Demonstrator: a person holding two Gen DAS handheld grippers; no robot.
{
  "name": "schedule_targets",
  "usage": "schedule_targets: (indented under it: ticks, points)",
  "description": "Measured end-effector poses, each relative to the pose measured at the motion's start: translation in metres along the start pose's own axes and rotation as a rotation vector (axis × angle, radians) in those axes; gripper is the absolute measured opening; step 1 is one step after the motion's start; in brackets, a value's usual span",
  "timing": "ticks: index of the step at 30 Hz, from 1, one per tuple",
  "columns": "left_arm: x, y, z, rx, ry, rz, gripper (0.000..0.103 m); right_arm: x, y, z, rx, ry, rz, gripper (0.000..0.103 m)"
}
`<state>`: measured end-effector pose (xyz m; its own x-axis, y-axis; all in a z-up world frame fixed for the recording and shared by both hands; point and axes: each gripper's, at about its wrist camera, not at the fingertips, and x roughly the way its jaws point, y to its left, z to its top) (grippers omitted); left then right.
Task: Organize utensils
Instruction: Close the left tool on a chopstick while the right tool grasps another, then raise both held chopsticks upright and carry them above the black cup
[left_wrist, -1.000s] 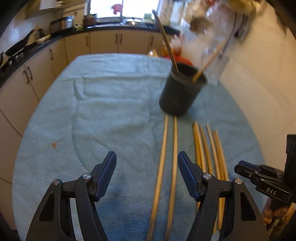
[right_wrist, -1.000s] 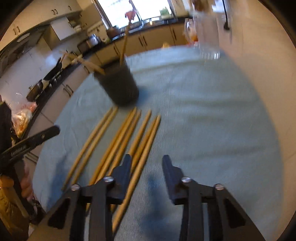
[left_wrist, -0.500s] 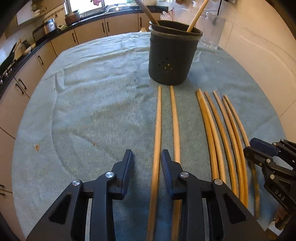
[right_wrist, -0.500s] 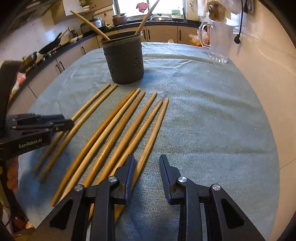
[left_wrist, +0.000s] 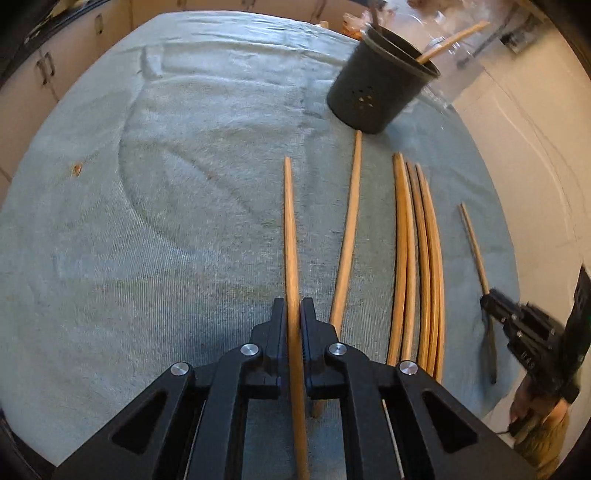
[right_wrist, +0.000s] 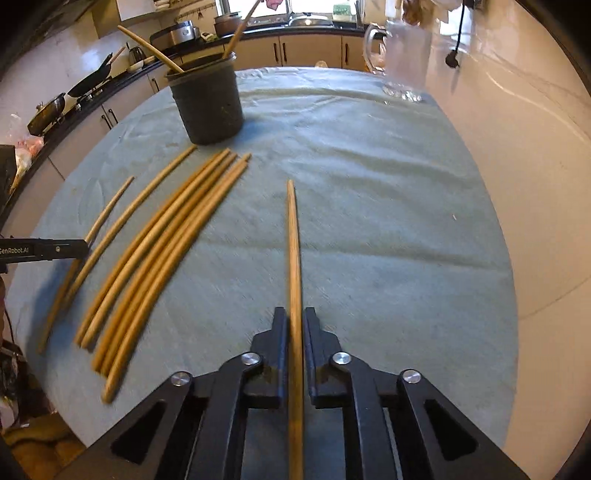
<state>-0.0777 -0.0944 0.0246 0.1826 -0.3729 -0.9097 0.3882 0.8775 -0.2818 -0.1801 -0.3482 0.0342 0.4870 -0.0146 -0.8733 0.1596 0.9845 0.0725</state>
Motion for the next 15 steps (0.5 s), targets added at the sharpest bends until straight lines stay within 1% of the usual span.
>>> schedule_targets:
  ticks: [2, 4, 6, 8, 10, 15]
  points:
    - [0.002, -0.002, 0.006, 0.003, 0.006, 0.02, 0.01, 0.0, -0.004, 0.002, 0.007, 0.011, 0.021, 0.023]
    - [0.007, -0.002, 0.014, -0.014, 0.038, 0.024, 0.013, 0.003, -0.005, 0.008, 0.015, 0.019, 0.023, 0.026]
    - [0.011, -0.004, 0.024, -0.014, 0.073, 0.031, 0.015, 0.007, -0.003, 0.018, 0.003, 0.029, 0.009, 0.027]
    - [0.015, -0.006, 0.037, -0.008, 0.09, 0.034, 0.016, 0.016, -0.001, 0.029, -0.013, 0.048, -0.009, 0.026]
    - [0.021, -0.006, 0.05, -0.01, 0.095, 0.051, 0.016, 0.026, -0.002, 0.044, -0.017, 0.07, -0.028, 0.026]
    - [0.03, -0.005, 0.079, -0.02, 0.092, 0.056, 0.016, 0.046, -0.004, 0.081, -0.019, 0.121, -0.052, 0.026]
